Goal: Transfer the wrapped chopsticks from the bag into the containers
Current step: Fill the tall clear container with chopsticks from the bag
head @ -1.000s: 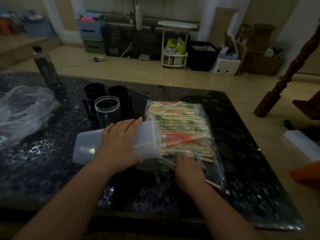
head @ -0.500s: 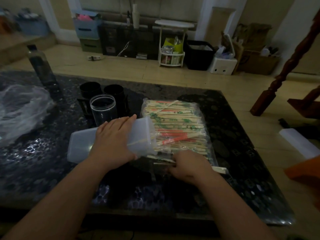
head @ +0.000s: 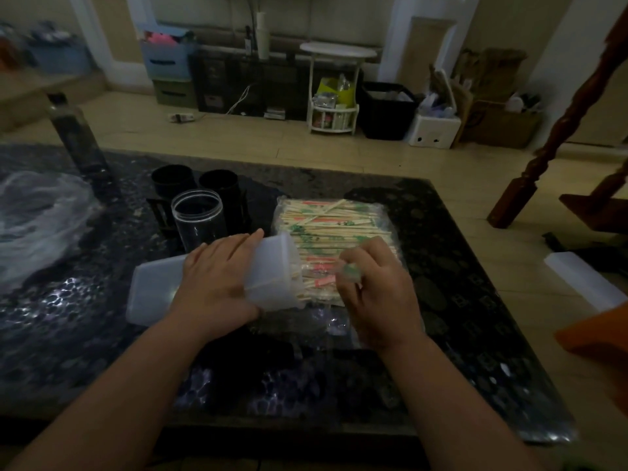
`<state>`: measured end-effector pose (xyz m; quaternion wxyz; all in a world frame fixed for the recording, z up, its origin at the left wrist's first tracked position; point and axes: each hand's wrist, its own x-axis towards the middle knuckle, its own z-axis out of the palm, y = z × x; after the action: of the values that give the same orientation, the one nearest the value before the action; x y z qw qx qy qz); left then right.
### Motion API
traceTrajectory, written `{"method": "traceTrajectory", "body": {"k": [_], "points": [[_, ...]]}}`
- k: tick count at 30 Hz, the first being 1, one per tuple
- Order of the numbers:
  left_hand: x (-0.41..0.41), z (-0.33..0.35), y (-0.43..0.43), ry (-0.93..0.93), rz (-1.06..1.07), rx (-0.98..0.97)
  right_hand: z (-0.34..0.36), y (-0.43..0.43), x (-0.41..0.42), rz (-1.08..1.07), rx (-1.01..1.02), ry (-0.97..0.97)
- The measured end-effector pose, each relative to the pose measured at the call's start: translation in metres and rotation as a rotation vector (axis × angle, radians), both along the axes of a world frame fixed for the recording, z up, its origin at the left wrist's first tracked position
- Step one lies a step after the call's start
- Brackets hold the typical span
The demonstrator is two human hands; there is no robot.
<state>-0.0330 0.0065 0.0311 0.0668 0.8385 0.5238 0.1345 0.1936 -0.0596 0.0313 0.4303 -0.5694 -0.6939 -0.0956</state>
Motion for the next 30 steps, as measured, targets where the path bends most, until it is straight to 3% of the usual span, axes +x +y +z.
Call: {"method": "traceTrajectory", "body": {"k": [4, 8, 11, 13, 16, 17, 20, 23, 24, 27, 28, 30], "points": [[0.002, -0.001, 0.000, 0.022, 0.012, 0.021, 0.002, 0.003, -0.007, -0.052, 0.026, 0.451], [0.003, 0.000, -0.001, 0.033, 0.020, 0.027, 0.006, 0.003, -0.012, -0.108, -0.141, 0.999], [0.004, 0.000, -0.001, 0.014, 0.021, 0.023, 0.006, 0.004, -0.016, -0.143, -0.176, 1.220], [0.005, 0.001, -0.001, 0.007, 0.021, 0.023, 0.002, 0.007, -0.015, -0.106, -0.311, 1.220], [0.007, 0.002, -0.002, 0.001, 0.024, 0.020, -0.007, 0.009, -0.018, 0.140, -0.740, 1.196], [0.007, 0.002, -0.002, 0.009, 0.022, 0.019, -0.010, 0.010, -0.018, 0.164, -0.774, 1.250], [0.007, 0.002, -0.002, 0.016, 0.016, 0.011, -0.013, 0.017, -0.015, 0.036, -0.635, 1.431], [0.007, 0.001, -0.002, 0.026, 0.011, 0.011, -0.013, 0.020, -0.013, 0.049, -0.598, 1.538], [0.007, 0.001, -0.002, 0.030, 0.012, 0.012, -0.015, 0.020, -0.014, 0.066, -0.628, 1.487], [0.007, 0.001, -0.002, 0.025, 0.016, 0.014, -0.024, 0.015, -0.015, -0.060, -0.687, 0.985], [0.008, 0.001, -0.003, 0.025, 0.017, 0.012, -0.026, 0.015, -0.014, -0.124, -0.639, 0.919], [0.007, 0.002, -0.003, 0.023, 0.020, 0.009, -0.026, 0.017, -0.011, -0.171, -0.542, 1.008]]}}
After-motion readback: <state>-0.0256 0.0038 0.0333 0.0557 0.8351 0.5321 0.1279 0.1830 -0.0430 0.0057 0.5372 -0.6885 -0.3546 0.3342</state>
